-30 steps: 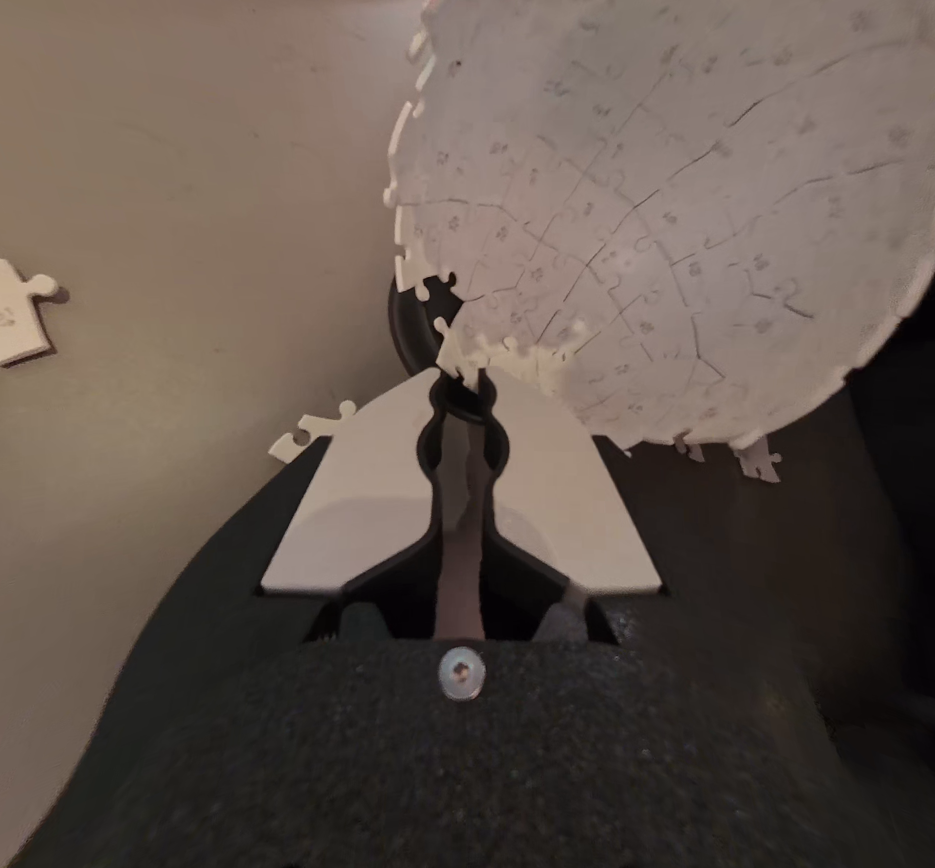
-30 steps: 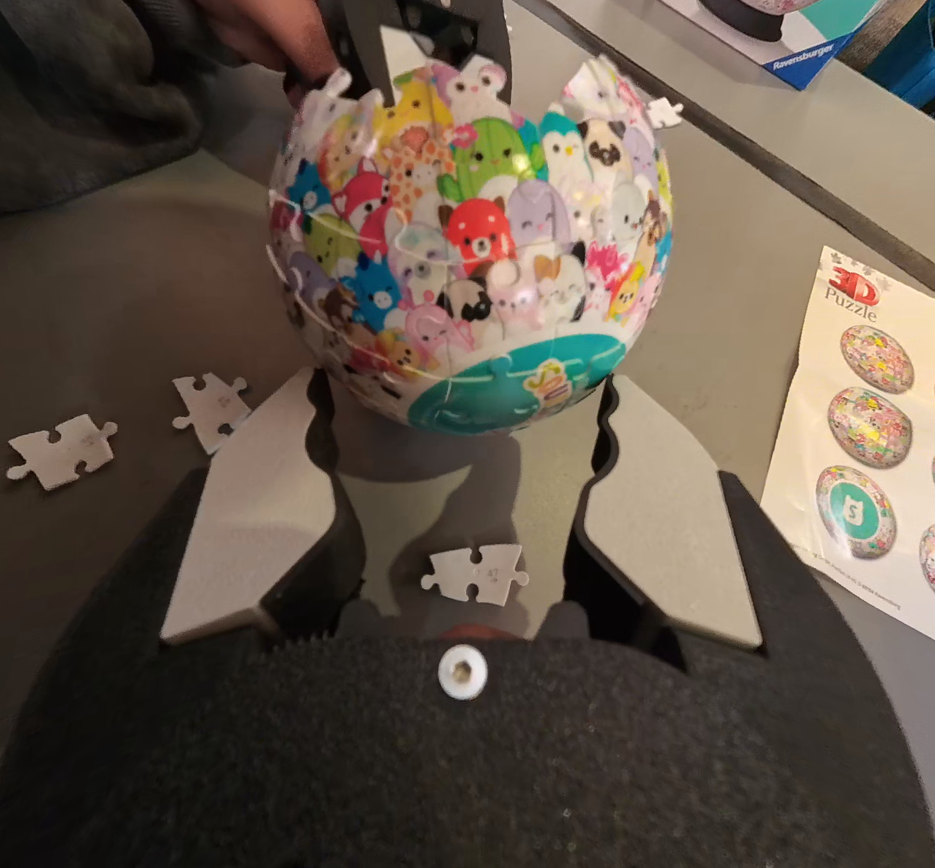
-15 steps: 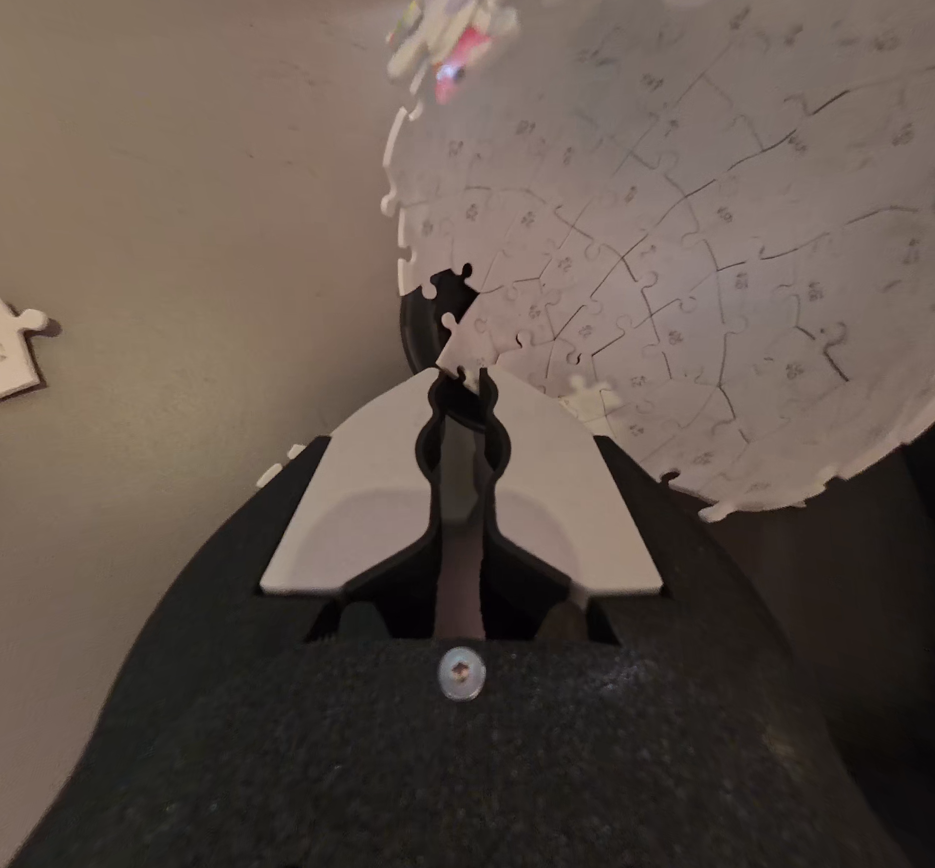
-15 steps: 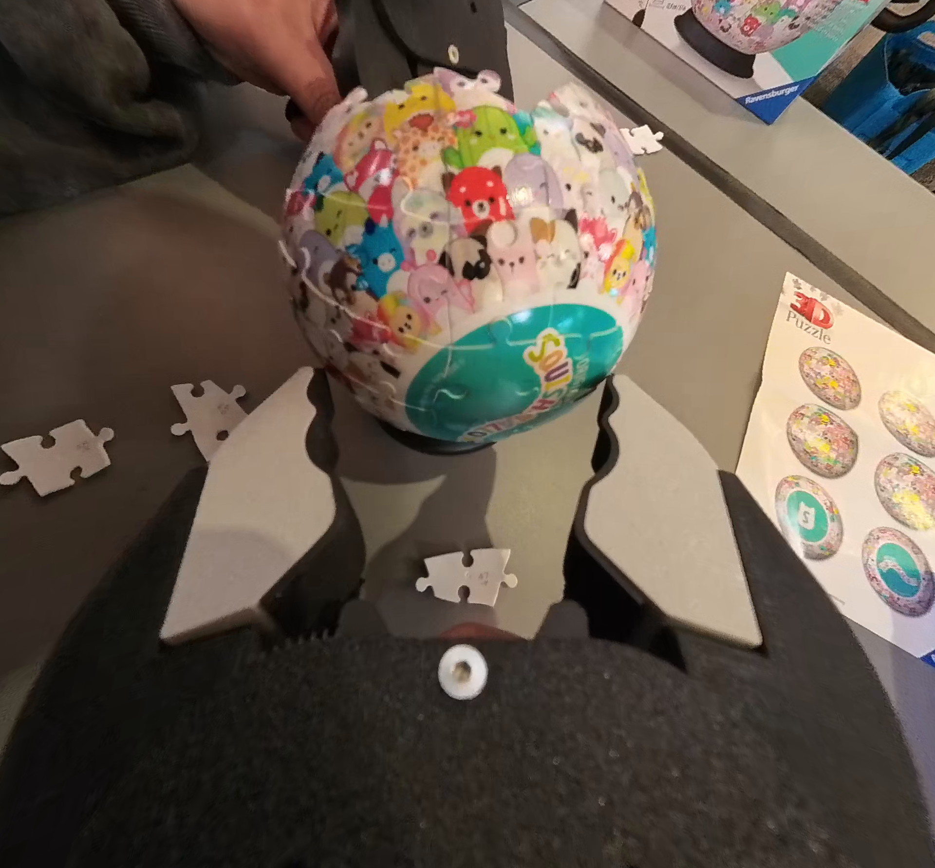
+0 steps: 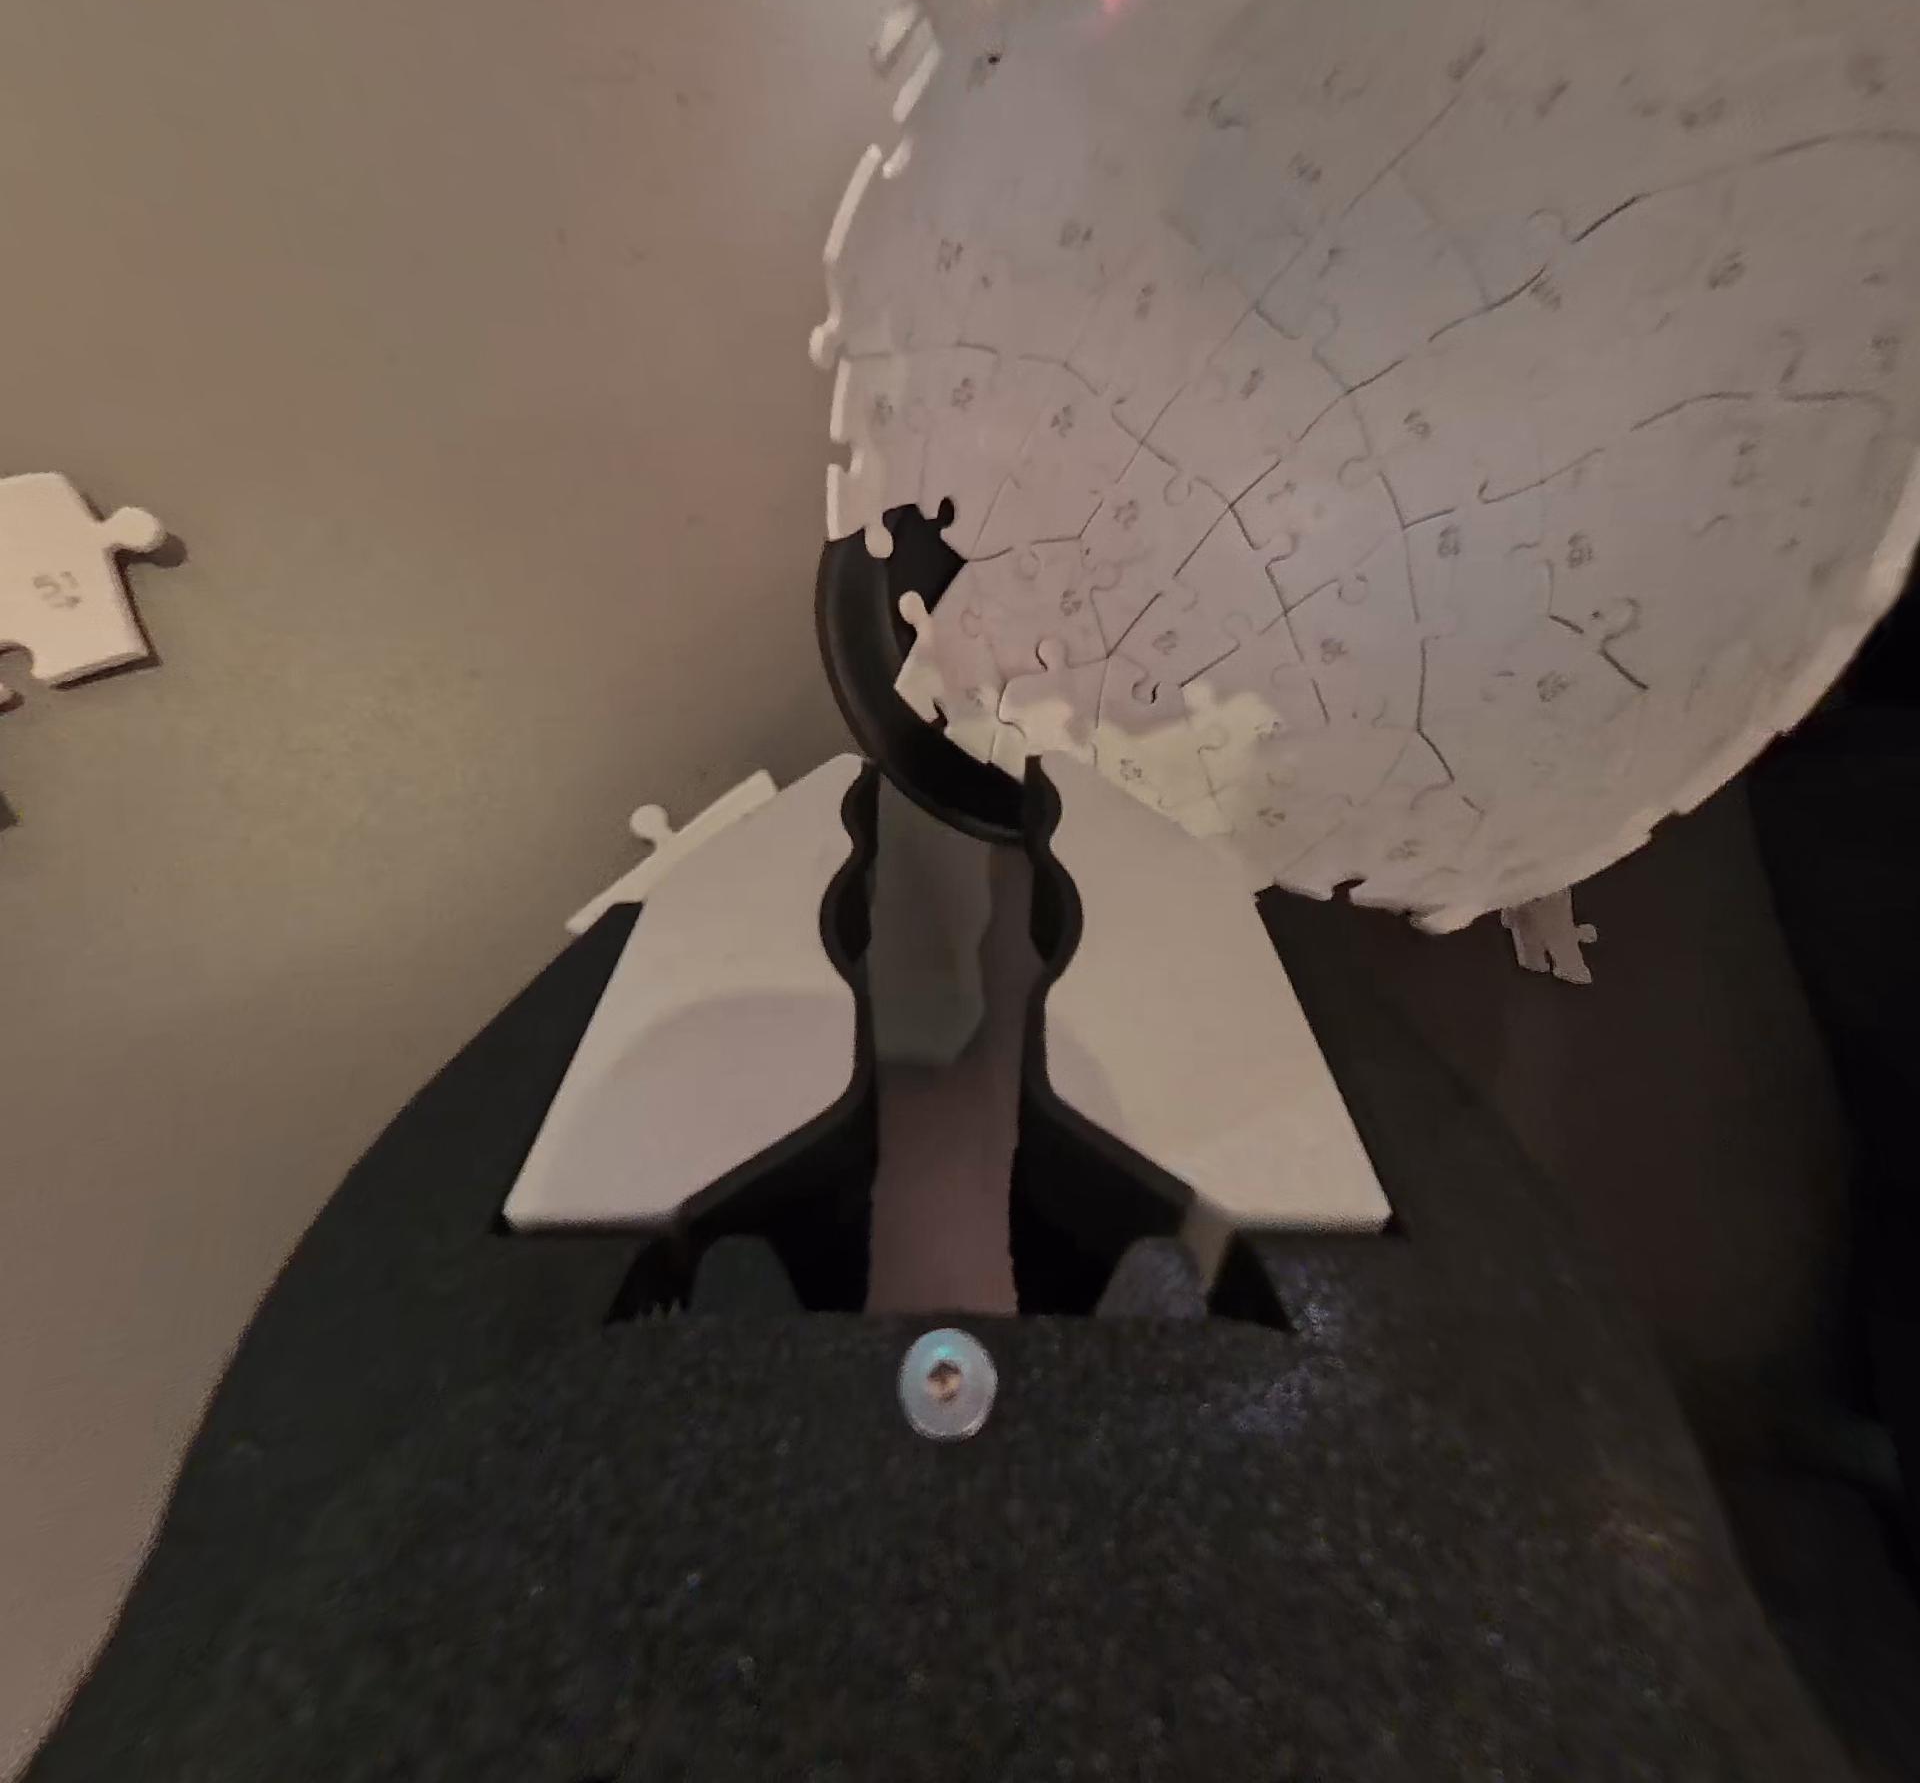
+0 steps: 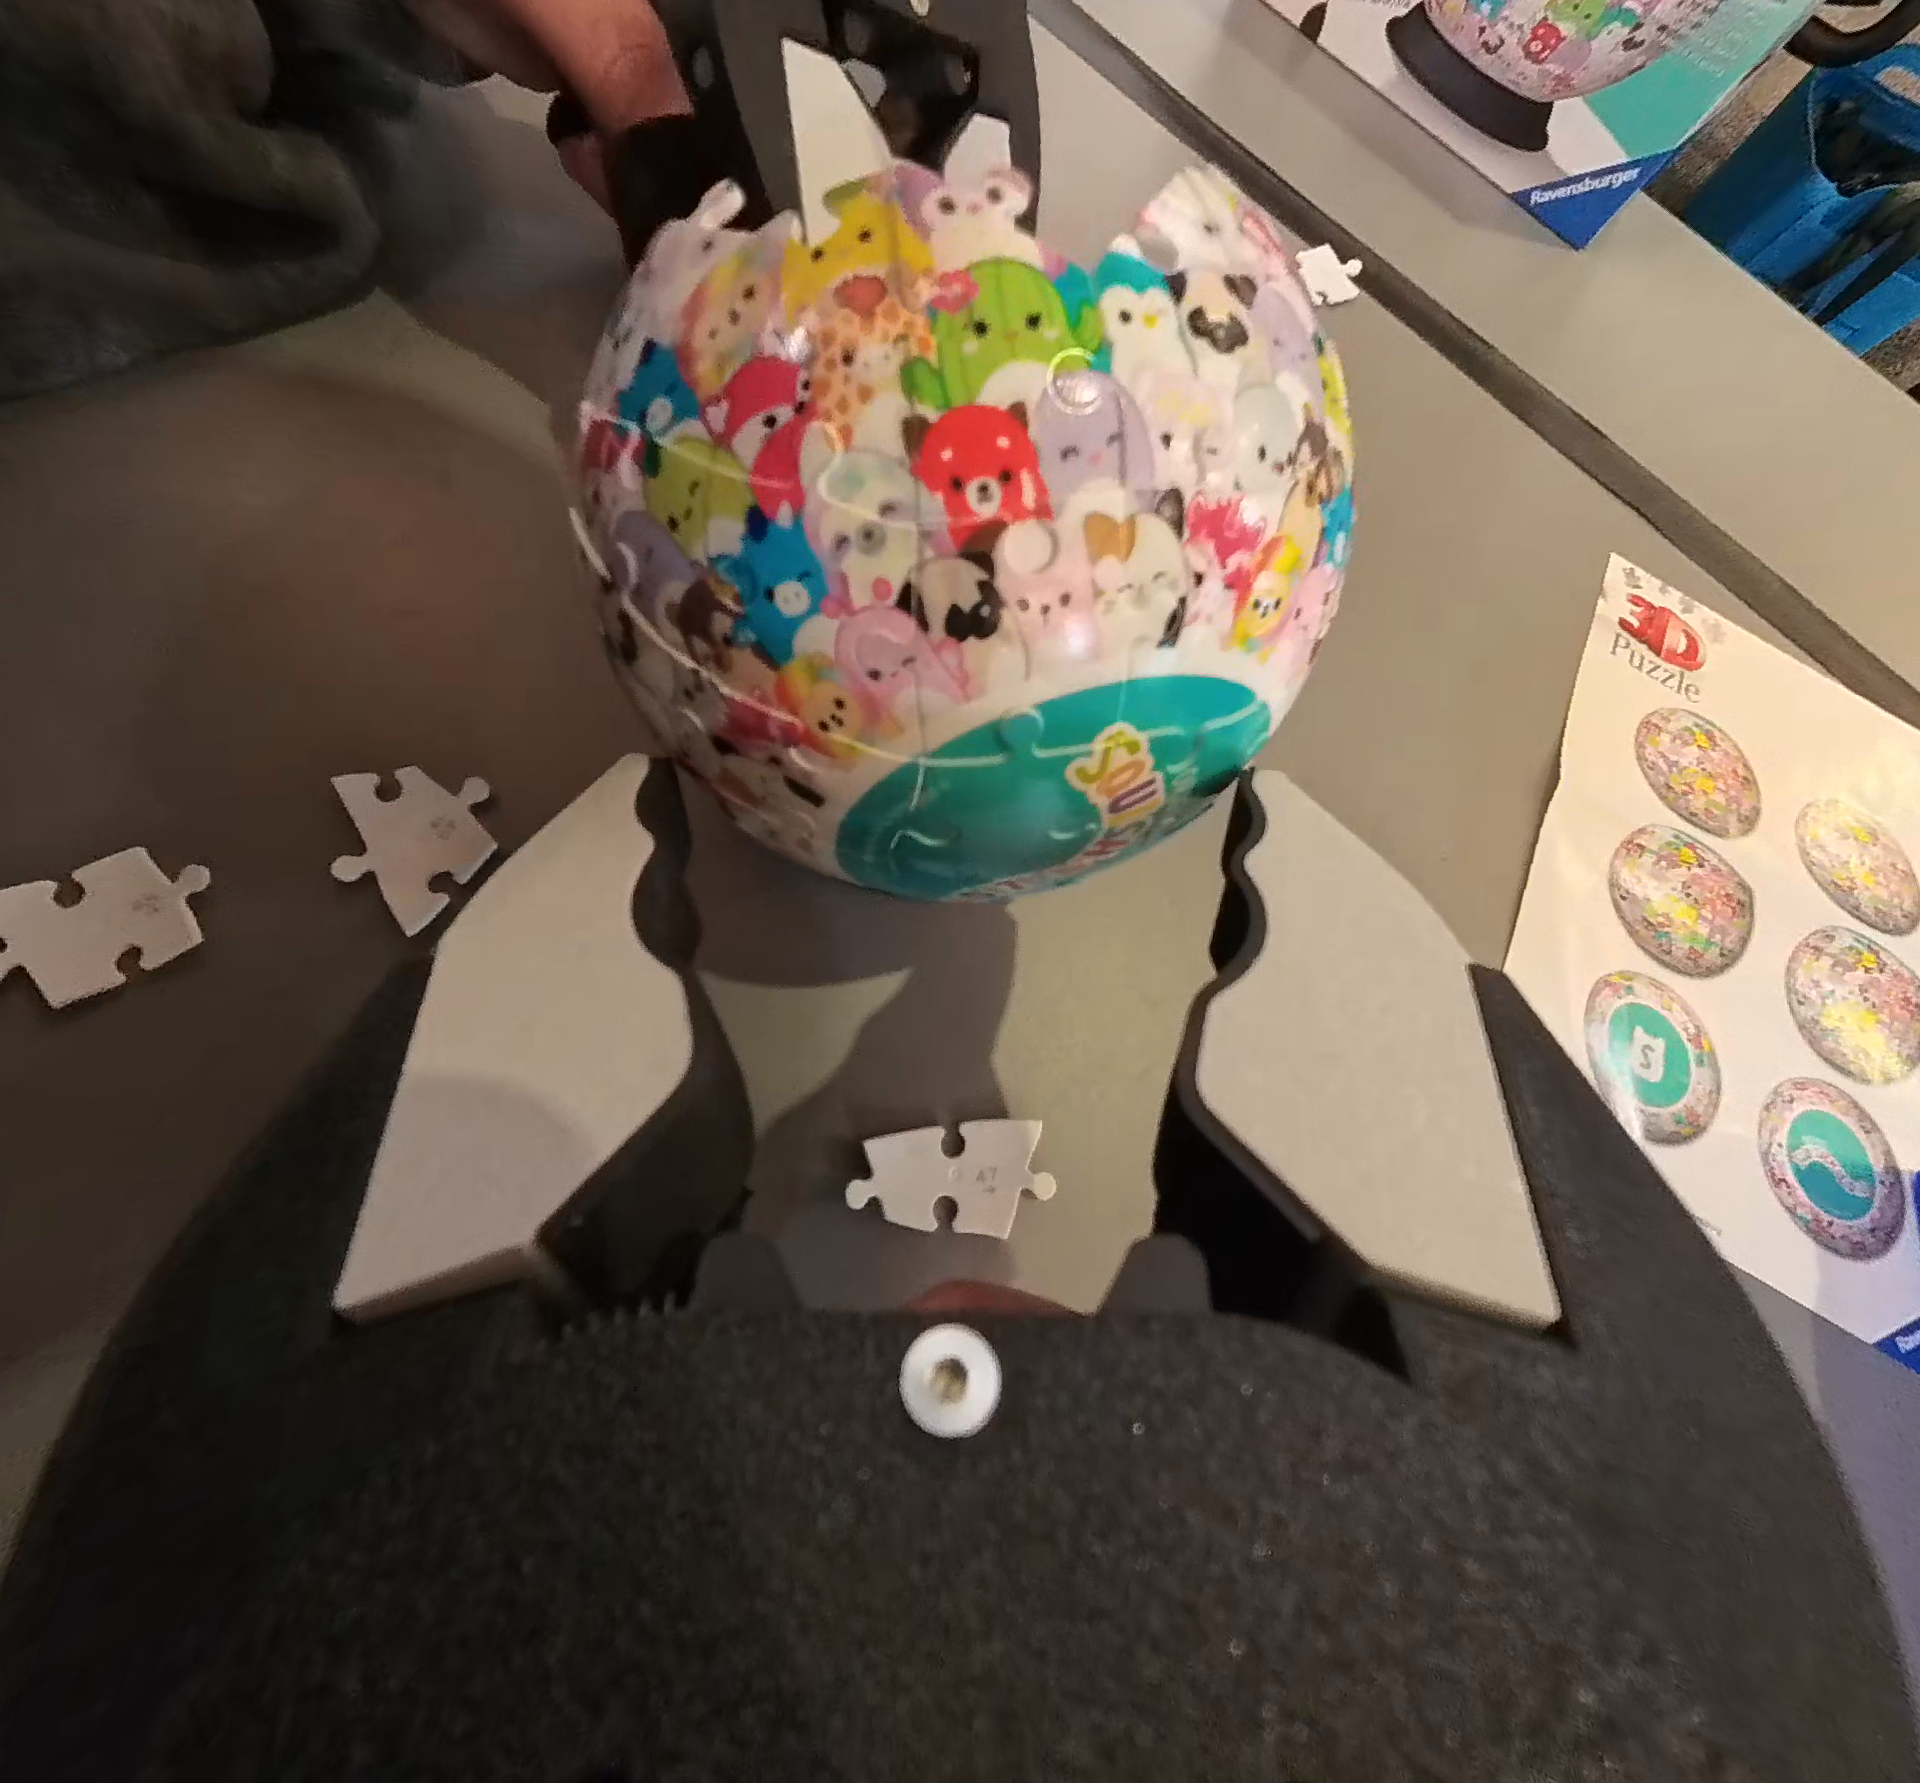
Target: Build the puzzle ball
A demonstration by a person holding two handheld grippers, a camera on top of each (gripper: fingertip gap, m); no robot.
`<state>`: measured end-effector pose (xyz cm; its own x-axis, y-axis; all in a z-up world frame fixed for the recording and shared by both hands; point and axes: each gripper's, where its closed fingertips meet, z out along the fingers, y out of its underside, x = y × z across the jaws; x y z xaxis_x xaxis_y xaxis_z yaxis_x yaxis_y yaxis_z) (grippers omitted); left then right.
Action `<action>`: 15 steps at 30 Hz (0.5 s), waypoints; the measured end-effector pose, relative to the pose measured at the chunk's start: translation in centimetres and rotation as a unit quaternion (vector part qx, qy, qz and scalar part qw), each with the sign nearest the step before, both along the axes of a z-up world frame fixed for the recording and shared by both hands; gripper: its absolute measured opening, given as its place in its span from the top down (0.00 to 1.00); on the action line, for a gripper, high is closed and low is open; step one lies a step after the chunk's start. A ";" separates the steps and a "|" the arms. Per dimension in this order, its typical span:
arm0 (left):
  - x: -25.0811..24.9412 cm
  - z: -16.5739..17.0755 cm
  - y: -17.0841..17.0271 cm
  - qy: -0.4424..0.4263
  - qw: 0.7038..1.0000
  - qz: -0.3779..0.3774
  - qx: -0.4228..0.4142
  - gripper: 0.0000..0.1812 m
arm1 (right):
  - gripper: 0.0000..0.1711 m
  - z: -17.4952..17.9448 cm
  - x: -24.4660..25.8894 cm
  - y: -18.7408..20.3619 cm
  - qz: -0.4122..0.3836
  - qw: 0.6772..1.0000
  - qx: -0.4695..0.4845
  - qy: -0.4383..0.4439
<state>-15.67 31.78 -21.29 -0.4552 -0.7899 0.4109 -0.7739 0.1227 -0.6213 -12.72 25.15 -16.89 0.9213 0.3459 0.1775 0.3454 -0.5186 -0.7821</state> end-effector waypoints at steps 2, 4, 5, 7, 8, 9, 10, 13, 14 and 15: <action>0.1 -0.3 -0.1 0.004 1.000 -0.002 0.004 0.87 | 0.43 0.0 0.0 0.0 0.000 1.000 0.001 0.001; 0.2 -0.5 0.0 0.005 1.000 0.000 0.011 0.87 | 0.43 0.2 0.0 0.1 0.001 1.000 0.003 0.003; 0.2 -0.5 0.0 0.005 1.000 0.000 0.015 0.88 | 0.43 0.2 0.0 0.1 0.001 1.000 0.004 0.003; 0.3 -0.6 -0.1 0.008 1.000 -0.001 0.021 0.89 | 0.43 0.3 0.0 0.1 0.001 1.000 0.005 0.001; 0.3 -0.6 -0.2 0.009 1.000 -0.004 0.022 0.91 | 0.43 0.3 0.0 0.1 0.001 1.000 0.006 0.000; 0.4 -0.6 -0.3 0.008 1.000 -0.005 0.025 0.92 | 0.43 0.4 0.0 0.1 0.001 1.000 0.006 -0.001; 0.5 -0.5 -0.5 0.006 1.000 -0.008 0.026 0.93 | 0.43 0.5 0.0 0.1 0.000 1.000 0.006 -0.005; 0.7 -0.5 -0.9 0.003 0.999 -0.010 0.032 0.95 | 0.43 0.8 0.0 0.1 0.000 1.000 0.008 -0.011; 0.8 -0.5 -0.9 0.003 0.999 -0.011 0.034 0.95 | 0.43 0.9 0.0 0.1 0.000 1.000 0.010 -0.011; 0.8 -0.5 -1.0 0.002 0.999 -0.010 0.036 0.95 | 0.43 0.9 0.0 0.0 0.000 1.000 0.011 -0.011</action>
